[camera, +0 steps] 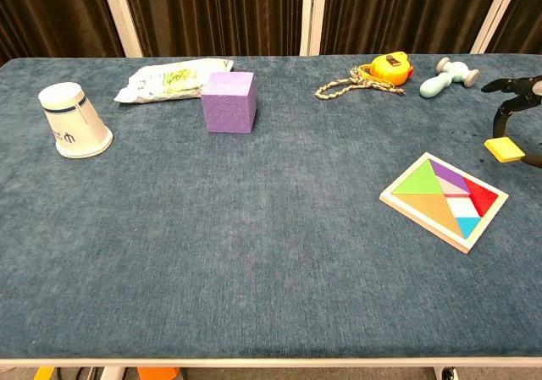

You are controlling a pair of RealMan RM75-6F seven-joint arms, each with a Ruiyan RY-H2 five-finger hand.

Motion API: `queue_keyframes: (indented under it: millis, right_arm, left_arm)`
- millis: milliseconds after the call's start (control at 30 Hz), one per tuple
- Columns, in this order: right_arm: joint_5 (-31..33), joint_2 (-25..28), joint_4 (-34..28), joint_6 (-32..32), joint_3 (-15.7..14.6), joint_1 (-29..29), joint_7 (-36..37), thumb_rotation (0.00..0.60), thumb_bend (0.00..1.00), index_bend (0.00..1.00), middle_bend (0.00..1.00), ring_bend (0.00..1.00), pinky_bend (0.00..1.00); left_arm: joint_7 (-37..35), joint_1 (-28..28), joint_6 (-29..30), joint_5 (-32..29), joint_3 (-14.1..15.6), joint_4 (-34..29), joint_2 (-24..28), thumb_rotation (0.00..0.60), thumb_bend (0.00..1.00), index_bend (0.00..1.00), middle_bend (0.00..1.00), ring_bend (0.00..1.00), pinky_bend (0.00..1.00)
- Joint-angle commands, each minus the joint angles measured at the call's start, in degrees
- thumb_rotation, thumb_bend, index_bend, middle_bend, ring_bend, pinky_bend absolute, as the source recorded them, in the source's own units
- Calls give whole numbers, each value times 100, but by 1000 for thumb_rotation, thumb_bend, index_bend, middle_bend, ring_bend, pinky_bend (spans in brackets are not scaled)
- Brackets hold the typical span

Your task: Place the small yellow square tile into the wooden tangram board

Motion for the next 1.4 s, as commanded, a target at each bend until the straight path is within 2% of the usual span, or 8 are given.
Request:
queue_keyframes:
  millis: [33, 400, 633, 1000, 1233, 1400]
  right_arm:
    - [-312, 176, -230, 153, -116, 19, 183, 600, 271, 555, 0, 0, 0]
    - [-1163, 273, -440, 345, -554, 136, 51, 600, 271, 561, 0, 0, 0]
    - [-1140, 293, -488, 407, -607, 67, -171, 600, 269, 552, 0, 0, 0]
    - [-195, 24, -1148, 596, -394, -451, -1378, 600, 232, 554, 0, 0, 0]
    - [505, 132, -1643, 292, -231, -463, -1736, 600, 232, 562, 0, 0, 0]
    - [1226, 260, -2111, -60, 3, -325, -1890, 600, 228, 564, 0, 0, 0]
  left_arm:
    - [24, 0, 12, 10, -1, -12, 2, 600, 0, 108, 50, 0, 47]
    - [105, 1, -7, -3, 10, -70, 28, 600, 0, 108, 50, 0, 47]
    - [83, 10, -1, -17, 9, -52, 15, 600, 0, 108, 50, 0, 48]
    - [31, 10, 17, 21, 19, -36, 27, 600, 0, 108, 50, 0, 47]
    - [-61, 17, -3, 3, 31, 28, 11, 600, 0, 108, 50, 0, 48]
    - [-80, 26, 7, 0, 32, -20, 68, 600, 0, 108, 50, 0, 48]
